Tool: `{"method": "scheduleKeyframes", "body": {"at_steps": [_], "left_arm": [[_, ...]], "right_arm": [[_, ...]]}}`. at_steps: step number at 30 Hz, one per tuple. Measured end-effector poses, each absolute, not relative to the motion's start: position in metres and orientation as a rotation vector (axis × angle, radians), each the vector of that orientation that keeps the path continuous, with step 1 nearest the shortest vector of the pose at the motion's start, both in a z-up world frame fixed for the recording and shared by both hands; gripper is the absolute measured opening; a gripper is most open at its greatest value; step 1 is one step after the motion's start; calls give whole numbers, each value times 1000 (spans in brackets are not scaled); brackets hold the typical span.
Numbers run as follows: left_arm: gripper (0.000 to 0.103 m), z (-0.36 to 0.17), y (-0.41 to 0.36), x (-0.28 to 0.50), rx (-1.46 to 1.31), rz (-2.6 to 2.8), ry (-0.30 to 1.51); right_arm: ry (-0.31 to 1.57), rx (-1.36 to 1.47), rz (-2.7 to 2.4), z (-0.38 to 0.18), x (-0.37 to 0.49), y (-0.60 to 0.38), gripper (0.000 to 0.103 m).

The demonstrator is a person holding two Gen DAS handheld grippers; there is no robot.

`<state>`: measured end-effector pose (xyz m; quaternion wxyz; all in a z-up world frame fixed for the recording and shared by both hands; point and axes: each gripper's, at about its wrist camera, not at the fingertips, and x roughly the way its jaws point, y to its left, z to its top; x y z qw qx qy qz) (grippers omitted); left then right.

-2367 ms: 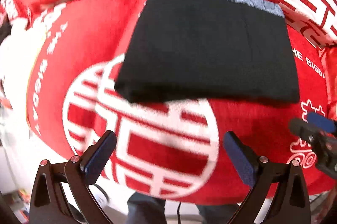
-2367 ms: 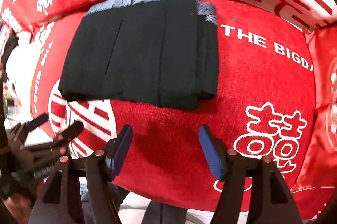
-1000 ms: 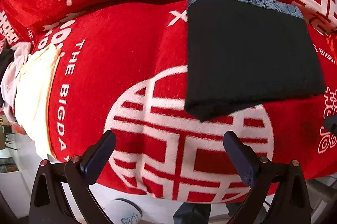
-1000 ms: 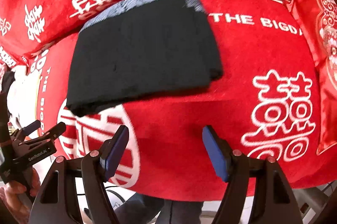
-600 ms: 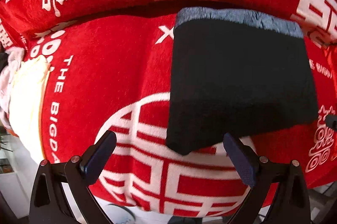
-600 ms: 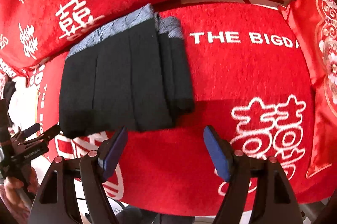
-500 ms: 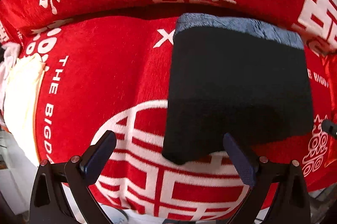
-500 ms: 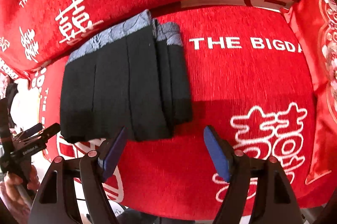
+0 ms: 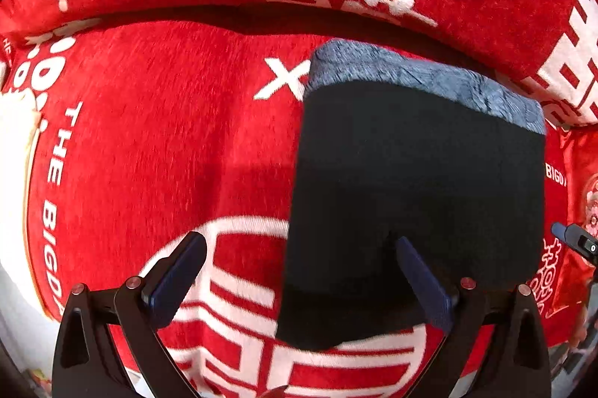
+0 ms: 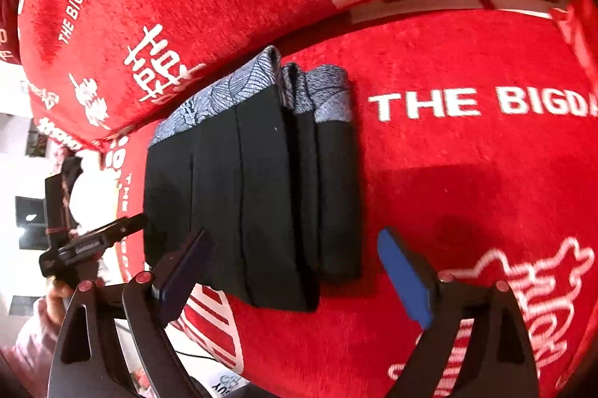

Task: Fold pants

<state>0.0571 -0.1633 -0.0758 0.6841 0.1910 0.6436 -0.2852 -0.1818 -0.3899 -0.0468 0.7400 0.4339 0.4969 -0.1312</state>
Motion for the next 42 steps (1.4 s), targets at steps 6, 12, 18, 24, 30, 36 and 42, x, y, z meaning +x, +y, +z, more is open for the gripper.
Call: {"method": "scheduleKeyframes", "body": {"at_steps": [6,12,18,24,30,36,42], "left_arm": [[102,-89,-180,77,392,-704,1478],[102,-112,-196,87,330,-840,1543],[102,-137,-197,97,215,-932,1635],[103,-146,-189,102,118,-925,1699],[100,-138,-185,97,126,-895,1674],[67,-110,-188,81,143,-931,1542],[56,-80,-182,74,165,-969,1489]], "right_arm": [[1119,1024,-228,-74,-167,-410,93],[1096,1116,-127,-95,-159,-421,93],[1086,1158,6,-115,-148,-422,93],[1040,1209,68,-124,-148,-430,93],[1080,1257,-16,-126,-154,-437,71],[1069,1237,-31,-115,-160,-437,45],[1007,1285,-37,-96,-167,-429,40]]}}
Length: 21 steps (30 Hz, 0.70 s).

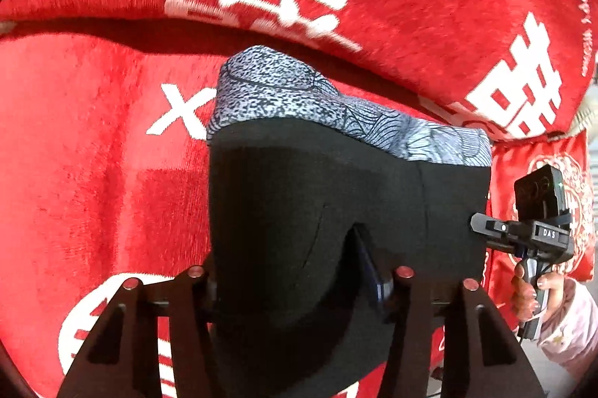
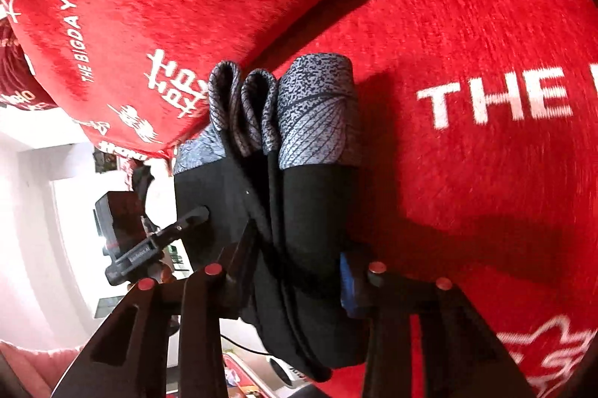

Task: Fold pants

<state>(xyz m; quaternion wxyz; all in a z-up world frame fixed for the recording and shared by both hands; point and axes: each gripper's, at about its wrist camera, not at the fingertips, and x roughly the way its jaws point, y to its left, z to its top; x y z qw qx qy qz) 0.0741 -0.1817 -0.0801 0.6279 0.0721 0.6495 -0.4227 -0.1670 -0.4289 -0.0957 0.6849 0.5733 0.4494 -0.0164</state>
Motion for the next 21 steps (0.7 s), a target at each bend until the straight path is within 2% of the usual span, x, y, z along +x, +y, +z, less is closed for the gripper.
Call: {"method": "scheduleKeyframes", "body": {"at_steps": [12,16,21], "left_arm": [[56,-23,-116,46,230,-1014,1423],[56,-28,-102,29,241,-1000,1440],[56,-62,-90,15,282,-970,1480]], "right_arm": [[933,1317,-28,-59,-204,-369,40],[938,1328,-37,-64,-220,-346,40],[1003,1312,-67,-91,-232,-326,40]]}}
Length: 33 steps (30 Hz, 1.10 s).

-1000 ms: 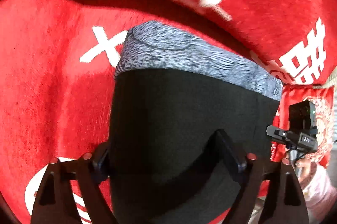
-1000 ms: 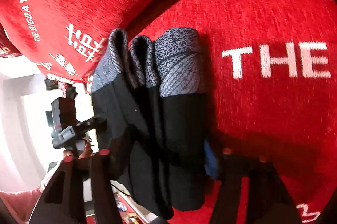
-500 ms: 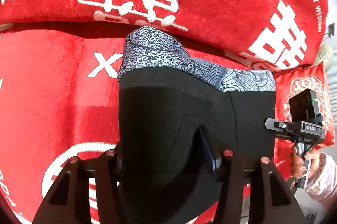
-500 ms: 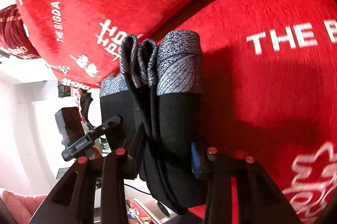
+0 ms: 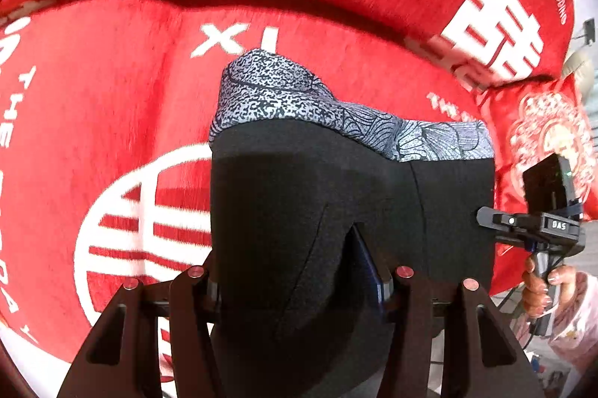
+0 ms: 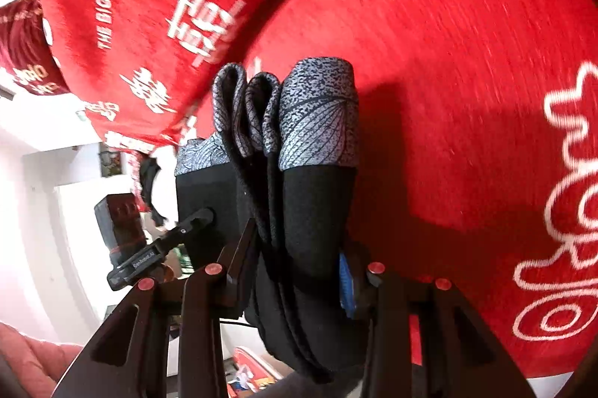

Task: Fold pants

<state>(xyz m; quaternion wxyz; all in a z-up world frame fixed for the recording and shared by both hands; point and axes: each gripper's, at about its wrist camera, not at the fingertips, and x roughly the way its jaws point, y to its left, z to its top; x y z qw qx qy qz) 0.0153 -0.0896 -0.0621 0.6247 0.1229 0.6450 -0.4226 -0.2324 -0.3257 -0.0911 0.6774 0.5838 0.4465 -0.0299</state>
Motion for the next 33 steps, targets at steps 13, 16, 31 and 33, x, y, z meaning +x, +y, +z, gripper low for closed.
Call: {"method": "scheduleKeyframes", "body": {"at_steps": [13,16,31,33], "left_arm": [[92,-58,-77,18,330,-817,1348],[92,-29,-81,21,304,-835,1261],[92,-61,-96,17,453,-780,1276],[92,-56,-89,14,486,-762,1277]], "right_arm": [[1079,1026,-361,-65,-244,-308,60],[1008,968,-360,-36,-239,-310,36],[1226,734,-547,-57,-211,-304,19],[1216,845,-560,-59,-232,-303,22]]}}
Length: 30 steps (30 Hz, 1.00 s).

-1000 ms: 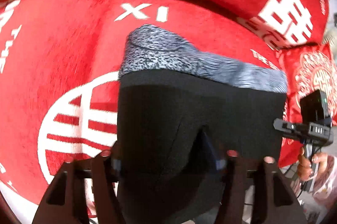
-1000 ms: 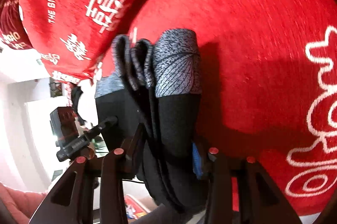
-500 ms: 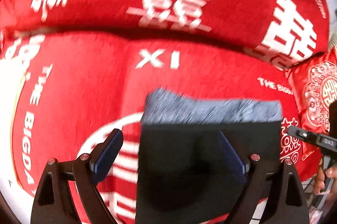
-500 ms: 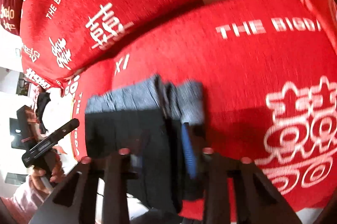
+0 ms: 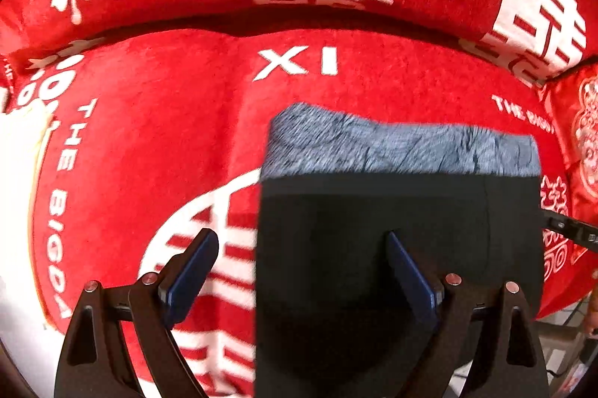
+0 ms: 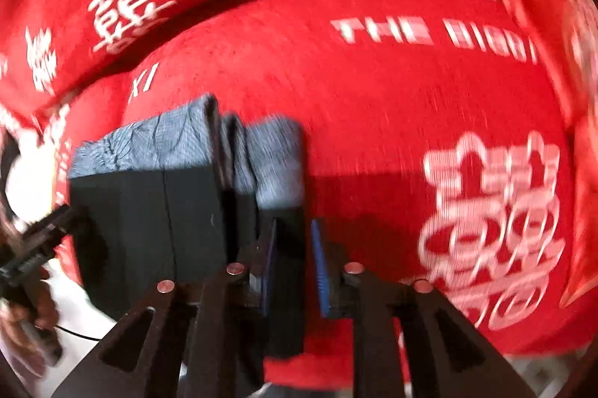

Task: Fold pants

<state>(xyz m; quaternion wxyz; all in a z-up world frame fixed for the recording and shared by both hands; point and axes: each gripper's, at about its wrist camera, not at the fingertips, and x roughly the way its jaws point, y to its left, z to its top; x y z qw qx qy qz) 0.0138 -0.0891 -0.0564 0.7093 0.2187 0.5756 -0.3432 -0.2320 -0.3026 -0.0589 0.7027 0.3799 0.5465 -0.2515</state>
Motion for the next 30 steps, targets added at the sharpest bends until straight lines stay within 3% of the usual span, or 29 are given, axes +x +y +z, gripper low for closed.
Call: {"method": "scheduleKeyframes", "body": {"at_steps": [3,5,9,11,15,18,22,30], "left_arm": [[92,-46,-78,5,514,-749,1262],[92,-38,-70,-2,513,-752,1254],[92,-25,-57,-21,525,-774,1246],[103,-20,-53,-32,547,-781,1257],[103,-10,-44,-54,595,-794,1255],[103,-1,-40,-69,635,-799,1252],[103,19,-32,-83,657,-781,1231],[103,60,-22,-88,642,-716,1225]], "right_arm": [[1235,870,-581,-54,-254,-288,30],[1257,857,-594,-50,-264,-276,48],[1268,903,-614,-44,-281,-253,53],[1275,904,-627,-37,-286,-238,62],[1260,874,-631,-21,-282,-215,80],[1257,825,-630,-6,-274,-199,82],[1256,750,-656,17,-262,-182,92],[1255,740,-657,56,-250,-167,92]]}}
